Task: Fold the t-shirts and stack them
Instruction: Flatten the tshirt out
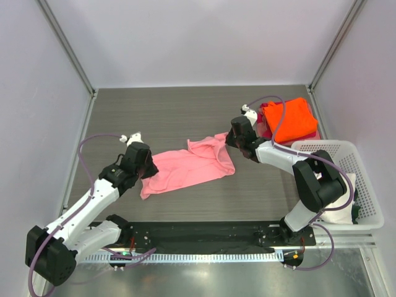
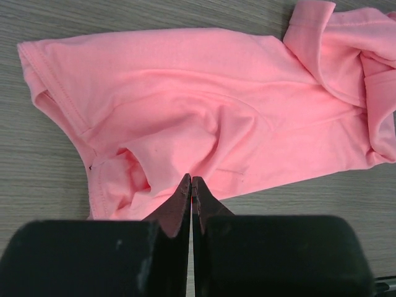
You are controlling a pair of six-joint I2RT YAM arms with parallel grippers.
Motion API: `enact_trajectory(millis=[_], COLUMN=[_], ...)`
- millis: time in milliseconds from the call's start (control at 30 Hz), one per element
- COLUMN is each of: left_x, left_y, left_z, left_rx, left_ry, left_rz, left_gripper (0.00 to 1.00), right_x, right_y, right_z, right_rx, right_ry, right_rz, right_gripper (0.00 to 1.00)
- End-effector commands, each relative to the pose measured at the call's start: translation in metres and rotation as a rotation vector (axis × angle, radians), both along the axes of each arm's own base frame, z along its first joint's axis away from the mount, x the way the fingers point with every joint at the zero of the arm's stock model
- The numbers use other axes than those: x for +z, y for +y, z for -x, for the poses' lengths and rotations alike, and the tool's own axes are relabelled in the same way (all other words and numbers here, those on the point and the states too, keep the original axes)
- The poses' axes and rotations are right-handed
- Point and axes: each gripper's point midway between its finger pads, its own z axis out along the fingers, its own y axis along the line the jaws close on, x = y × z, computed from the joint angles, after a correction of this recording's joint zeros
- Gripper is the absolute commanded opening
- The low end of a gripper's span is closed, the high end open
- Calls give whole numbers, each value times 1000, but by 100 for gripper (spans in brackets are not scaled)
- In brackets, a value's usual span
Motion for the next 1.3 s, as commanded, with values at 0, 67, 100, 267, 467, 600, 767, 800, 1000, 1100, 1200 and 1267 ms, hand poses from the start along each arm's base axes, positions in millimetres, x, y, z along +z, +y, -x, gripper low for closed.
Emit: enact_trajectory(millis=[0,67,100,267,467,600,767,800,1000,1100,1200,1267], left_x=[3,-2,-5,-21,-30,-38,-47,-47,-48,-45,-42,-42], left_y=[-1,1,1,4,9,12,14,14,22,29,31,29], left_z=[2,6,8,22,24,23,19,18,14,13,11,10], left_rx=[-18,-16,-19,-20,21,34,35,37,54,74,81,69], left_ry=[6,27,36,75,54,44,51,51,44,28,16,17], left_rz=[1,-5,-5,0,18,9,-19,-23,-81,-108,-116,-107], left_gripper=[1,28,31,31,44,50,50,50,52,57,57,52], right_x=[24,24,22,21,21,19,18,17,16,15,14,13], right_y=[0,0,0,1,-1,-3,-2,-2,-3,-3,-2,-2], right_z=[-9,-10,-10,-10,-10,-11,-11,-11,-11,-11,-12,-12], right_rx=[-16,-12,-13,-11,-15,-19,-14,-15,-17,-14,-9,-11], right_ry=[-82,-80,-76,-73,-72,-67,-63,-62,-60,-57,-52,-50], right_rz=[-24,-27,-26,-28,-28,-31,-34,-32,-32,-35,-36,-39], right_gripper=[1,2,2,2,2,2,2,2,2,2,2,2])
